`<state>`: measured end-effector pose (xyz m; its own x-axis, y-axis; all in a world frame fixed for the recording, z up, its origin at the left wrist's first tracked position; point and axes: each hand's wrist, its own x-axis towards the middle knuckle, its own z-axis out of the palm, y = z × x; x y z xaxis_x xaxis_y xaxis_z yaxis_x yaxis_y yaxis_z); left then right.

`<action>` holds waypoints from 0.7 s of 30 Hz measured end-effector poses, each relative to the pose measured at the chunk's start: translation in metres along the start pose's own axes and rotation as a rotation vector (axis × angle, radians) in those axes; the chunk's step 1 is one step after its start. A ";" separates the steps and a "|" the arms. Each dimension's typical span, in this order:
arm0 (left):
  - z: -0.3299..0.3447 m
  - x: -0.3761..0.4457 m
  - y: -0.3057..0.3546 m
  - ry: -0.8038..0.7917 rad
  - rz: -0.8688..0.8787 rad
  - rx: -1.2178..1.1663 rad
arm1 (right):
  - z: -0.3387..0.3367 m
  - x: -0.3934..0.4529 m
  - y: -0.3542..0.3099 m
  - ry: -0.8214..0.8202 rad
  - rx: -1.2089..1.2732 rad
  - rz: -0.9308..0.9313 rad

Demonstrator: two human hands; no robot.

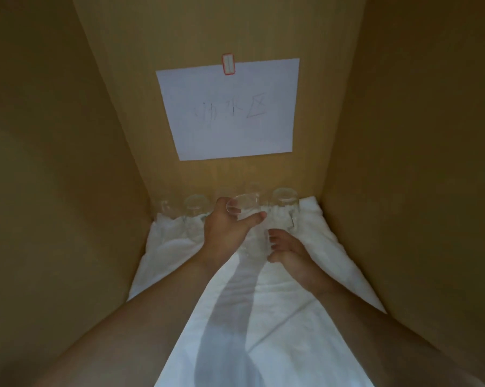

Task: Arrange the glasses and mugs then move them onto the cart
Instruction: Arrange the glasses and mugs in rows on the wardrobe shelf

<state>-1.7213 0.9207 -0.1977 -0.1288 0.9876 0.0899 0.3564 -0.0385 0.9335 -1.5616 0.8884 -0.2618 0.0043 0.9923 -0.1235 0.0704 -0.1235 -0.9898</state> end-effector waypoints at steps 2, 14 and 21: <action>-0.004 -0.007 0.003 -0.013 -0.004 -0.043 | 0.003 -0.016 -0.003 -0.116 0.051 0.028; -0.061 -0.036 -0.017 -0.159 -0.069 -0.125 | 0.031 -0.047 -0.003 -0.159 0.143 0.054; -0.105 -0.037 -0.043 -0.003 -0.032 0.257 | 0.052 -0.043 -0.023 -0.059 0.138 0.025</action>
<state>-1.8292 0.8699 -0.2047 -0.1409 0.9882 0.0597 0.5759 0.0328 0.8168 -1.6148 0.8488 -0.2372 -0.0551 0.9874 -0.1482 -0.0666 -0.1517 -0.9862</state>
